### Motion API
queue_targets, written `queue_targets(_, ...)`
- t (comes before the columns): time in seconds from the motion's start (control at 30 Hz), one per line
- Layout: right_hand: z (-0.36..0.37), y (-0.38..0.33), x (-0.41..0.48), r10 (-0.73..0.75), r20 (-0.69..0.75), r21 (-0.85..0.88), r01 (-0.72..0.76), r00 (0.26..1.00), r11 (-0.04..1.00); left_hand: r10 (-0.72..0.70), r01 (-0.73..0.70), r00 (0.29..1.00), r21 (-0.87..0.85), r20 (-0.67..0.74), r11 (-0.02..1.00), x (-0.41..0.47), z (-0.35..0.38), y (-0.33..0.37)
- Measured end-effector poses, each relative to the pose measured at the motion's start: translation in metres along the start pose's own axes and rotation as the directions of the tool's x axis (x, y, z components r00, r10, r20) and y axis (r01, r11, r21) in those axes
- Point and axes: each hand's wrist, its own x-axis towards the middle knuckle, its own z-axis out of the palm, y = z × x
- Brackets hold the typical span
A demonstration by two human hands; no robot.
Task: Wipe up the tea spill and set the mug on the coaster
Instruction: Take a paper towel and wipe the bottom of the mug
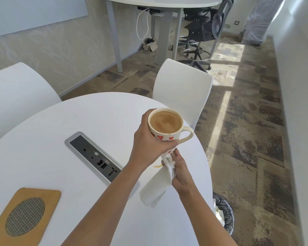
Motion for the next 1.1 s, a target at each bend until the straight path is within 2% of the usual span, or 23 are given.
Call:
queue_targets(0.07, -0.003, -0.006, 0.004, 0.0, -0.088, 0.105, 0.009, 0.996, 0.994, -0.004, 0.004, 1.0, -0.013, -0.007, 1.0, 0.001, -0.002, 0.0)
queue_targets(0.13, -0.008, -0.011, 0.007, -0.024, -0.152, 0.112, 0.041, 0.988, 0.993, -0.003, 0.003, 1.0, -0.018, -0.009, 1.0, 0.001, -0.004, 0.0)
queue_targets(0.3, -0.019, -0.016, 0.002, -0.072, -0.129, -0.111, 0.058, 0.989, 0.992, -0.017, 0.016, 0.999, -0.023, -0.035, 1.0, 0.001, -0.009, 0.0)
queue_targets(0.43, -0.023, -0.014, -0.002, -0.107, -0.113, -0.142, 0.09, 0.988, 0.986, -0.021, 0.021, 0.999, -0.003, -0.047, 1.0, 0.001, -0.012, -0.002)
queue_targets(0.57, -0.021, -0.013, -0.003, -0.157, -0.172, -0.183, 0.125, 0.972, 0.975, -0.036, 0.036, 0.998, -0.009, -0.045, 0.999, 0.001, -0.014, -0.003)
queue_targets(0.7, -0.018, -0.015, -0.001, -0.222, -0.228, -0.397, 0.118, 0.948, 0.91, -0.046, 0.045, 0.998, -0.004, -0.049, 0.999, 0.001, -0.014, -0.004)
queue_targets(0.8, -0.02, -0.016, 0.0, -0.246, -0.245, -0.49, 0.099, 0.938, 0.866, -0.05, 0.05, 0.997, -0.002, -0.052, 0.999, 0.001, -0.015, -0.005)
queue_targets(0.9, -0.019, -0.017, 0.0, -0.229, -0.273, -0.526, 0.055, 0.934, 0.849, -0.055, 0.055, 0.997, -0.002, -0.051, 0.998, 0.001, -0.015, -0.005)
queue_targets(1.03, -0.015, -0.021, 0.0, -0.136, -0.277, -0.522, -0.031, 0.951, 0.852, -0.067, 0.067, 0.996, -0.001, -0.053, 0.998, 0.001, -0.015, -0.005)
queue_targets(1.1, -0.012, -0.021, 0.0, -0.158, -0.241, -0.547, 0.0, 0.958, 0.837, -0.075, 0.075, 0.996, 0.0, -0.056, 0.997, 0.001, -0.015, -0.005)
